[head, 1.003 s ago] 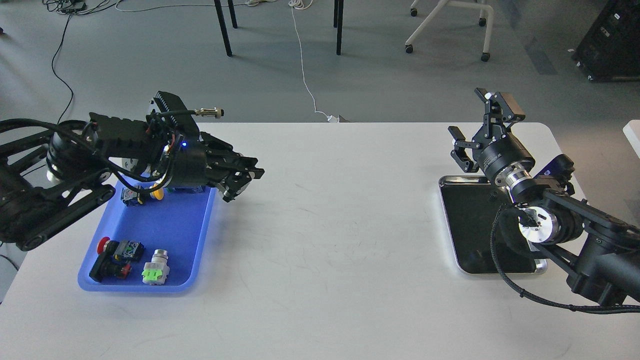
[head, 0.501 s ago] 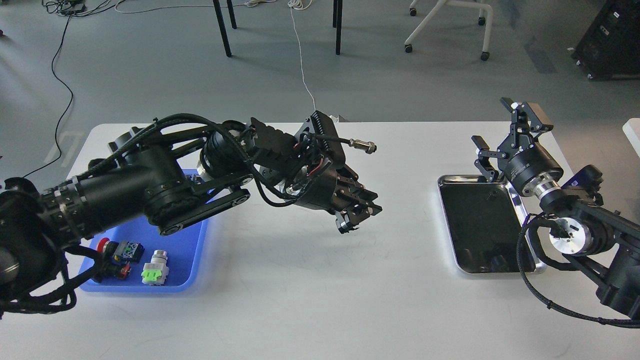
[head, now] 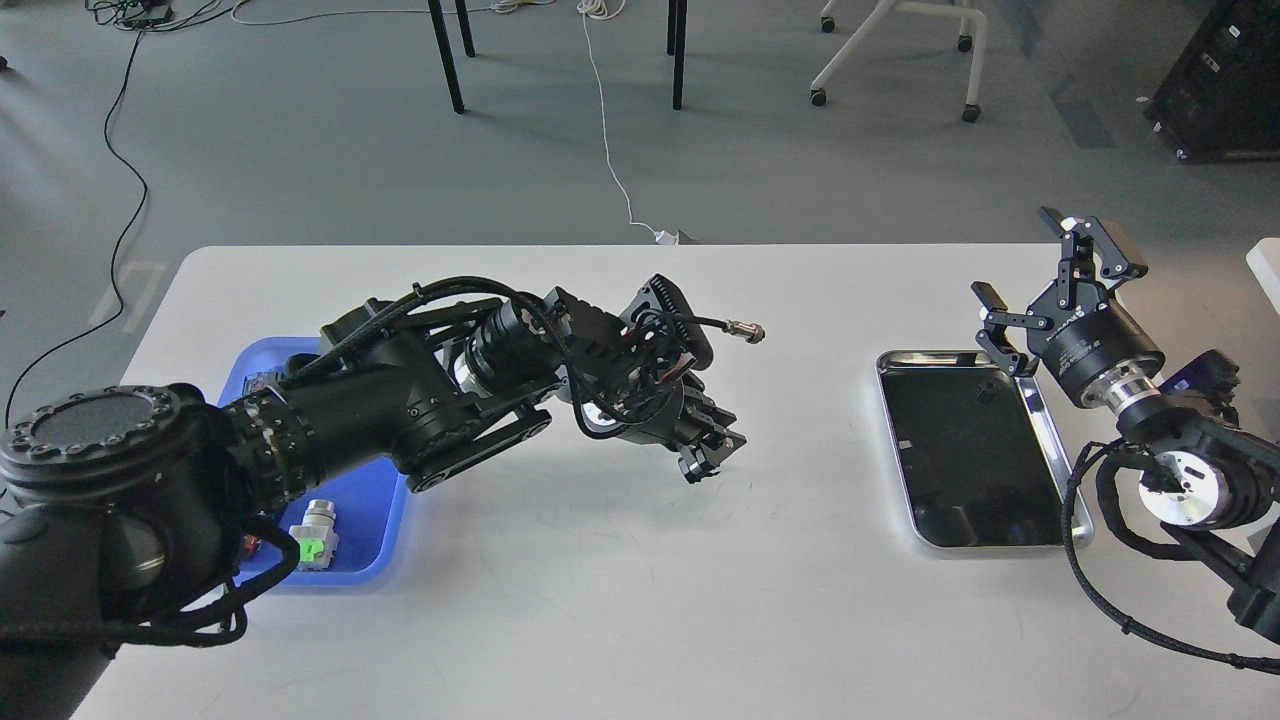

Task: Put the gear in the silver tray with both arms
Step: 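Carry the black gear with the left gripper toward the table center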

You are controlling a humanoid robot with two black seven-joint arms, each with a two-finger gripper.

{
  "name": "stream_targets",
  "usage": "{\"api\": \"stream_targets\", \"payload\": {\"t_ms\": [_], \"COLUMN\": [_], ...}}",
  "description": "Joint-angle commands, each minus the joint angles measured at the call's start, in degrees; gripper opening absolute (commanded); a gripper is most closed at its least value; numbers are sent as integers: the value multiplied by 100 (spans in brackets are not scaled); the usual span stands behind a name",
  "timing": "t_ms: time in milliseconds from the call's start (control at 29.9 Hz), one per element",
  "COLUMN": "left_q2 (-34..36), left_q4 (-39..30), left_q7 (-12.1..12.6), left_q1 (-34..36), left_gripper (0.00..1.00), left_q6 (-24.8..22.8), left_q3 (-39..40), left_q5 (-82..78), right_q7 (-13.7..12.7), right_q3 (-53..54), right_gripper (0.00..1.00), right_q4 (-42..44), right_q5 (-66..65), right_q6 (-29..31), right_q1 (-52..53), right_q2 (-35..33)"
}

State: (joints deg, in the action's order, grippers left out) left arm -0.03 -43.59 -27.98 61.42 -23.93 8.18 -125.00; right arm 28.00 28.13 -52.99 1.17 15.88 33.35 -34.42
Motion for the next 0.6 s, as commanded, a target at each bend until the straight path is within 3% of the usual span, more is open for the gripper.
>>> {"api": "stream_targets", "payload": {"t_ms": [0,401,468,568], "left_q2": [3,3,3,3], "left_q4": [201,228,237,228], "left_q7": [-2,-2,-2,-2], "left_q1": [-103,-376,-376,-367], "left_gripper": [23,31,41,75], "left_q6": [116,134,134,143], "left_q3": [-132,-168,-168,-150], "left_q5": [0,0,0,0], "right_q7": [0,0,0,0], "right_q3": [-1,-1,-1,-1], "right_gripper": [98,98,98,98], "right_q4": [-1,-1,-1,-1], "right_q5": [-3,-3,-3,-3], "right_q6": [2,-15,-6,-6], "right_q1": [-4,-13,-13,-13], "right_q2": [-3,-12,-3,-3]}}
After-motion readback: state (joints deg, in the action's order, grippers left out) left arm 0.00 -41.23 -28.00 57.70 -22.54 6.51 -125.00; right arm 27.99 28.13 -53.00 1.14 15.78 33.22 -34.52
